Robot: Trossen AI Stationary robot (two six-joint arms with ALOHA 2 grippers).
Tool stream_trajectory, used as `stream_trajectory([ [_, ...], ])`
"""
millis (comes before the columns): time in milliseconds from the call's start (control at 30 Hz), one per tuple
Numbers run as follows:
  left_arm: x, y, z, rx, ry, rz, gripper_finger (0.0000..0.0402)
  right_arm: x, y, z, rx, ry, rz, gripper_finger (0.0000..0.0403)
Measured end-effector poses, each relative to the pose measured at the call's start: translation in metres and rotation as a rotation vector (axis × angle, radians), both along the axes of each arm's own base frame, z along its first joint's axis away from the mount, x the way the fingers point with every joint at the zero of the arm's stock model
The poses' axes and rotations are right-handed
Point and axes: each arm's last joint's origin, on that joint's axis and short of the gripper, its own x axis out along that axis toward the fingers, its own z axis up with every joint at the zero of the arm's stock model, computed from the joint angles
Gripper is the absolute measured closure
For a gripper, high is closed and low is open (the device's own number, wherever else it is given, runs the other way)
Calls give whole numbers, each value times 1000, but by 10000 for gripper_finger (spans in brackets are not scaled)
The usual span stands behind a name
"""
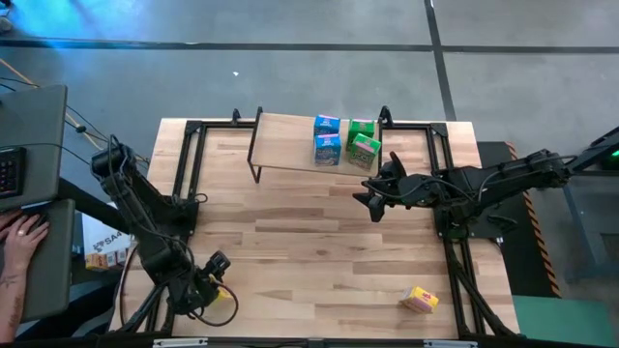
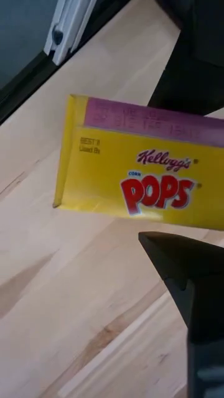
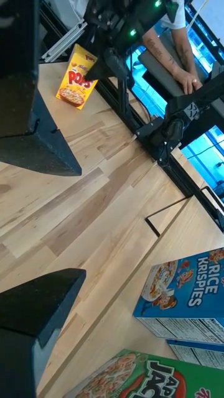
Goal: Stack cereal on shelf
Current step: Put the left yellow cereal box on the shelf
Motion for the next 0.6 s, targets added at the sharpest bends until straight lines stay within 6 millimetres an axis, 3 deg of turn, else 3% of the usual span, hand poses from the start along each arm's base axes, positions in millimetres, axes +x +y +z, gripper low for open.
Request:
stream_trajectory([
  [267,1,-2,-10,-47,-20,-3,141,0,0,-1,-18,11,7,151],
  [600,4,3,-12,-46,-15,18,215,0,0,-1,-18,11,8,151],
])
